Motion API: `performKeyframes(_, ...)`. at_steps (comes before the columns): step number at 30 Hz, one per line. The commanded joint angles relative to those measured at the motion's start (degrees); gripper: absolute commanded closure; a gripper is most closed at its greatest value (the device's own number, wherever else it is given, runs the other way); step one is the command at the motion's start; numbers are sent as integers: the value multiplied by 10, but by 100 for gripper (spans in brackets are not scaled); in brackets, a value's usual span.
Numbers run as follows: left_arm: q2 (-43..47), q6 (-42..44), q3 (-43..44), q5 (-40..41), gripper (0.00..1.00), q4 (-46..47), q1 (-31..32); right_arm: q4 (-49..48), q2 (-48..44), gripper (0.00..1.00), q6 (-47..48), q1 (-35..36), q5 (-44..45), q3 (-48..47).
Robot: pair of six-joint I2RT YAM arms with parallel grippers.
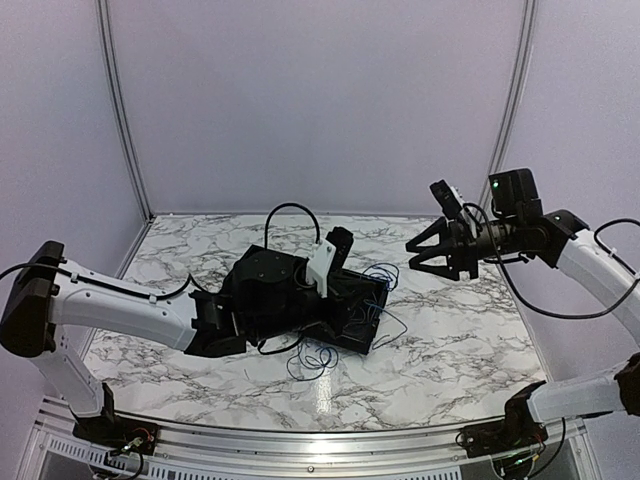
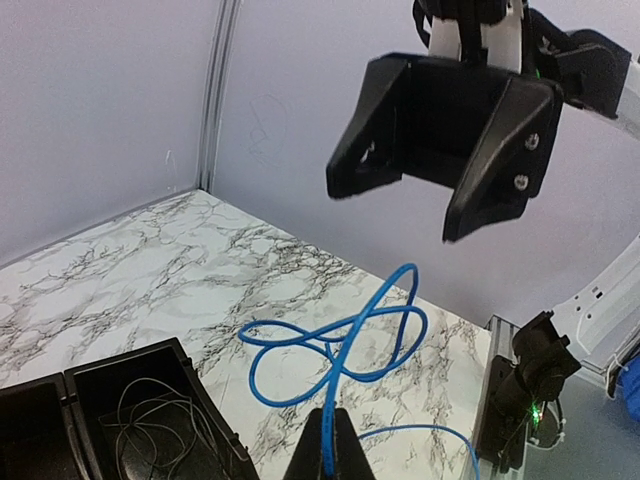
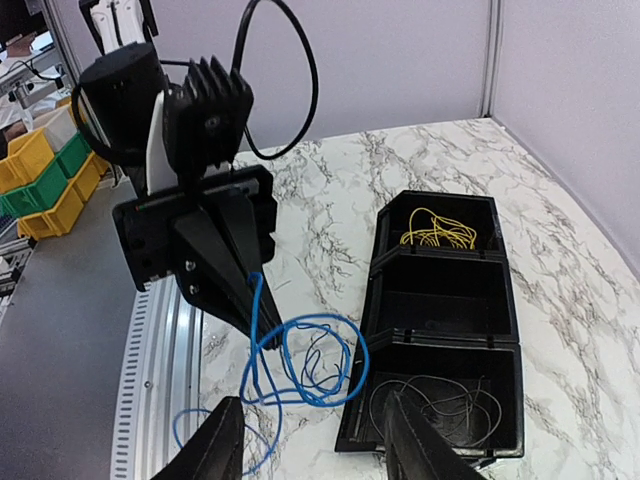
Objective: Untangle the cables
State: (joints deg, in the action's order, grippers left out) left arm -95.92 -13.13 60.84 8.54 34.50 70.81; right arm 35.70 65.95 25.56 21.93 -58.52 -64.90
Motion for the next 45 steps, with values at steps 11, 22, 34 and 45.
performKeyframes(11, 30, -8, -13, -29, 100, 46, -9, 5, 16, 50, 44, 0, 18, 39)
performKeyframes(22, 21, -2, -8, -66, 100, 53, -11, 14, 88, 49, 15, 8, -54, -9)
performKeyframes(34, 25, 4, -13, -79, 100, 53, -11, 84, 112, 38, 48, 3, -81, -67)
performKeyframes(45, 22, 6, -13, -81, 100, 53, -11, 120, 157, 29, 86, 74, -39, -72)
